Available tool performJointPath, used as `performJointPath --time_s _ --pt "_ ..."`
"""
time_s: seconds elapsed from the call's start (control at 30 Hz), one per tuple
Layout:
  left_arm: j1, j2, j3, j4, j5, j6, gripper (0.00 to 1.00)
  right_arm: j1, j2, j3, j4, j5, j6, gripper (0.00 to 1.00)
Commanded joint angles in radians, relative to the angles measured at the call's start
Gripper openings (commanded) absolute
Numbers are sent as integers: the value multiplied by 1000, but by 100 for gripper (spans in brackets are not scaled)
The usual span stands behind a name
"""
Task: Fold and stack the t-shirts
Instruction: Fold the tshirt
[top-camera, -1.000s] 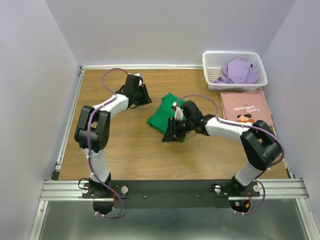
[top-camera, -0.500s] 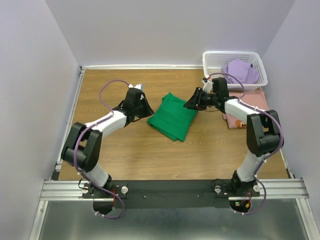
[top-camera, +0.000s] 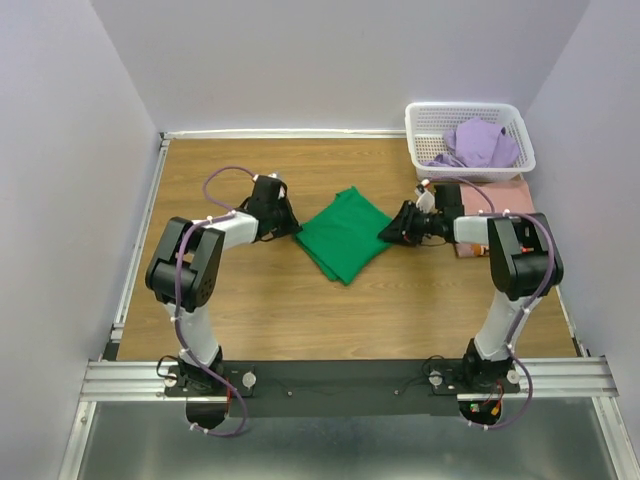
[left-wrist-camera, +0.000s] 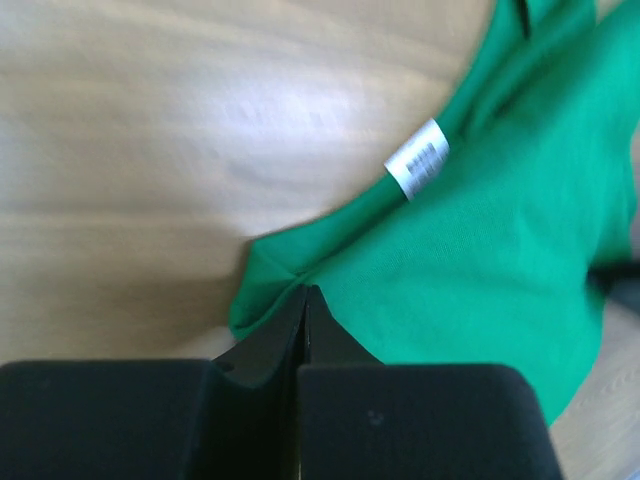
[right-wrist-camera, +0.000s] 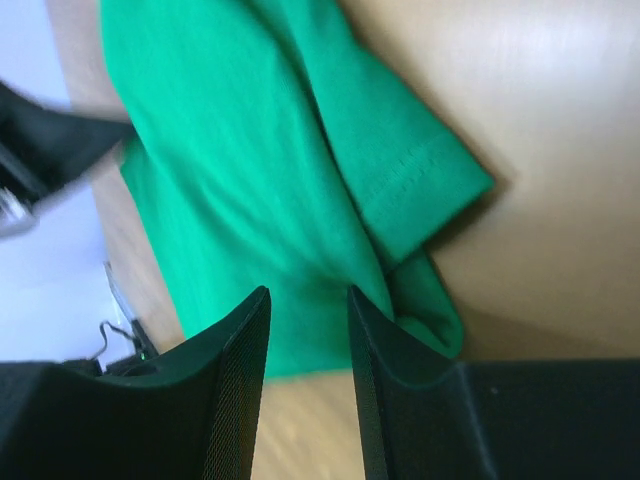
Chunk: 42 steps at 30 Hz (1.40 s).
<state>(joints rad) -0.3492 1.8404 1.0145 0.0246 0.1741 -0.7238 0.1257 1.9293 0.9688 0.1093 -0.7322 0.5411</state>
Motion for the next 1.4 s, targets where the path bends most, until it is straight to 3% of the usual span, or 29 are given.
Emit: performJointPath --time_s 0.0,0.2,0.4,0.5,0.67,0.87,1.03,1.17,1.27,1.37 --pt "56 63 85 -78 -39 64 5 49 -113 -184 -56 79 51 45" --pt "70 134 271 -153 -5 170 7 245 -341 -292 -37 157 190 45" --pt "70 -58 222 -132 -18 179 29 261 -454 -153 -37 168 177 49" --pt "64 -151 147 -85 33 178 32 256 -379 -23 -36 116 123 50" --pt "44 -173 61 15 111 156 29 229 -206 99 47 77 105 50" --pt "42 -27 71 100 163 110 17 126 -30 94 318 -18 247 50" --pt "44 97 95 118 150 72 12 80 130 76 343 -18 232 50" --pt "65 137 75 124 136 35 10 23 178 33 371 -24 211 50" --pt "70 94 56 121 127 37 10 5 128 7 368 -27 191 50" --pt "70 33 41 110 117 40 17 5 65 4 334 -32 177 50"
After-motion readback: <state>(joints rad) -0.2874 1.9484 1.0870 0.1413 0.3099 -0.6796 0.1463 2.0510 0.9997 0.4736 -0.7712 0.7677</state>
